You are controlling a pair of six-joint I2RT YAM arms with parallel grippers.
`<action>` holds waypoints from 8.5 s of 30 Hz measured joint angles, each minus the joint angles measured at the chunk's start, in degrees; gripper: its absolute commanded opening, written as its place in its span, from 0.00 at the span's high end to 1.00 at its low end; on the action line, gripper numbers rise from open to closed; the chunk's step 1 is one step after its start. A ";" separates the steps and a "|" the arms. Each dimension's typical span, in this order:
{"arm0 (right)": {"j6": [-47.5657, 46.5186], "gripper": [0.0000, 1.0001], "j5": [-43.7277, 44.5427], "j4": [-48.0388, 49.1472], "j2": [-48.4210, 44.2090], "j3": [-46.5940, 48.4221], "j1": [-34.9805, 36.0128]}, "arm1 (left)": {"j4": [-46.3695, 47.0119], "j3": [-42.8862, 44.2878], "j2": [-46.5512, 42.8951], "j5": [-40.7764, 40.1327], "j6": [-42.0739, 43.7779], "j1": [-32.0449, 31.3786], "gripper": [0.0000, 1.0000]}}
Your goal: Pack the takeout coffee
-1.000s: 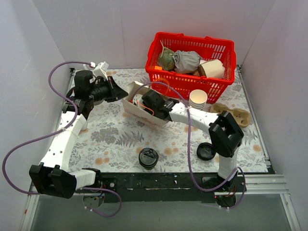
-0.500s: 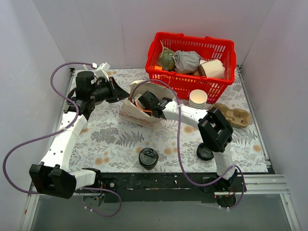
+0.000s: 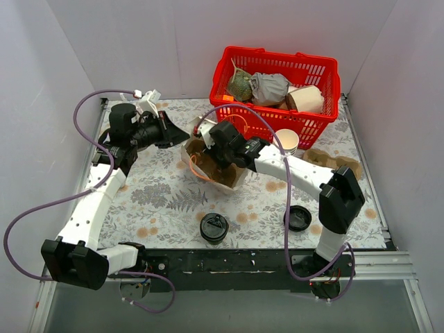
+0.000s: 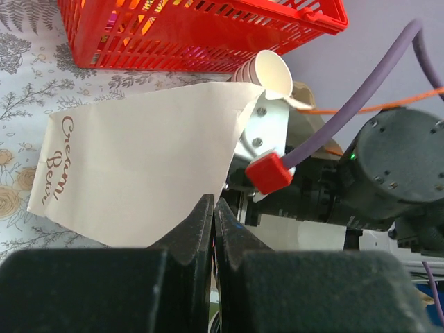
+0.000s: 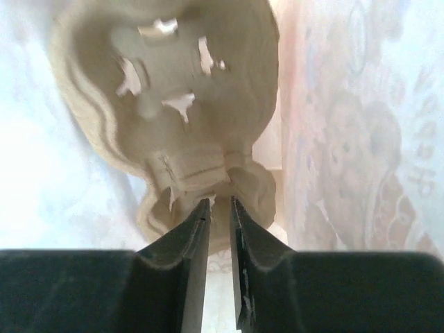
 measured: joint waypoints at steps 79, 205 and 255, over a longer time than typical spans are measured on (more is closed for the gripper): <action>-8.96 0.41 -9.07 11.32 -52.22 -24.48 3.96 | 7.85 1.75 -2.47 14.93 25.64 -4.70 1.00; 8.48 0.94 -12.52 -2.95 -17.29 -18.97 15.28 | -15.50 -14.03 -24.72 -29.90 -6.29 -5.35 0.02; 19.21 0.99 -3.48 -16.72 -46.27 -25.05 5.88 | -24.52 47.39 40.48 5.70 60.63 -6.75 0.05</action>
